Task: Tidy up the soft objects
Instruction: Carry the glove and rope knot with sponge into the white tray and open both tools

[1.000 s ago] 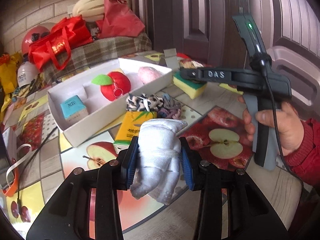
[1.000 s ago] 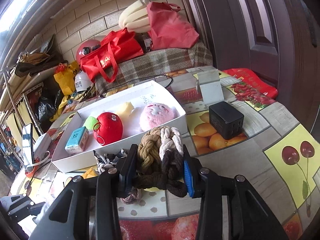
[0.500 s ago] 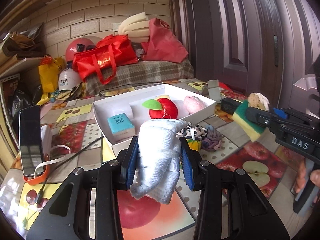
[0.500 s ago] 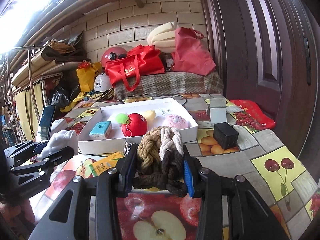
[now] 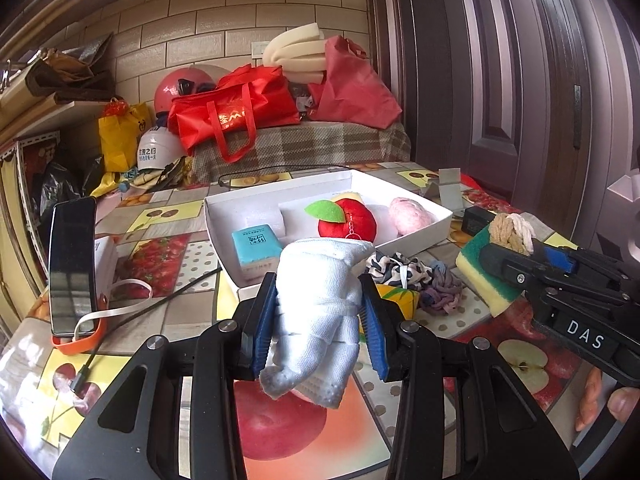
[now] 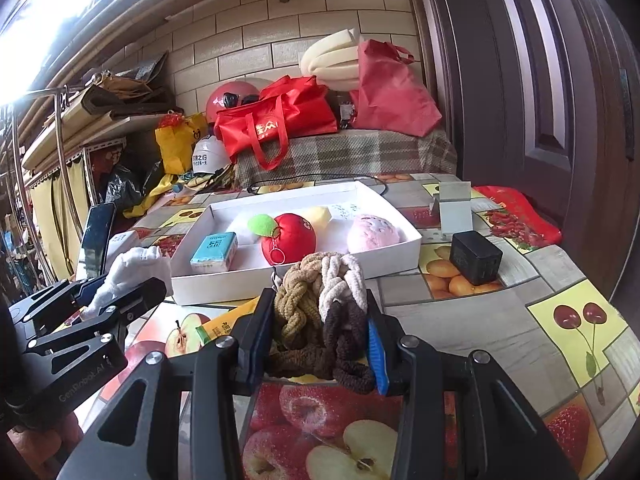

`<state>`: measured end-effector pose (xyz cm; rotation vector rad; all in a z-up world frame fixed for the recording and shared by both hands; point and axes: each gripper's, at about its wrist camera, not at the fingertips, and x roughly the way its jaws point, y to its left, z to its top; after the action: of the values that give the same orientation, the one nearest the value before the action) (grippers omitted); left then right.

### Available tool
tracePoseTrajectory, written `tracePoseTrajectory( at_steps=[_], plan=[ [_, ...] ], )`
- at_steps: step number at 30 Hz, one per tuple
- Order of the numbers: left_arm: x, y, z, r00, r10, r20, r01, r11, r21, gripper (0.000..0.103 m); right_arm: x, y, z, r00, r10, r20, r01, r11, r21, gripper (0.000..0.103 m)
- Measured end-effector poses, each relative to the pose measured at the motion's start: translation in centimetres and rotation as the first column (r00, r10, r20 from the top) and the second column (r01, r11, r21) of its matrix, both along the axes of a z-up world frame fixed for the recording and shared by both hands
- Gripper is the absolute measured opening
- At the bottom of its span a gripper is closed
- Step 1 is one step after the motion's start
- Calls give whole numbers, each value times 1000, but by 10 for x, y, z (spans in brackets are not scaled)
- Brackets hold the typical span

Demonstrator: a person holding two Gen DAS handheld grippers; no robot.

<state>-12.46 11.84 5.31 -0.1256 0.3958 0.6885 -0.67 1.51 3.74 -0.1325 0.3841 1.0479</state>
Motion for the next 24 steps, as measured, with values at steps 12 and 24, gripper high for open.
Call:
tracePoseTrajectory(
  at_steps=[12, 24],
  plan=[
    [18, 22, -1, 1000, 25, -3, -25, 999, -41, 39, 17, 21, -1, 999, -36, -11, 36, 999, -6, 41],
    [27, 44, -4, 999, 49, -2, -49, 994, -94, 39, 21, 41, 2, 999, -36, 30, 36, 999, -17, 42]
  ],
)
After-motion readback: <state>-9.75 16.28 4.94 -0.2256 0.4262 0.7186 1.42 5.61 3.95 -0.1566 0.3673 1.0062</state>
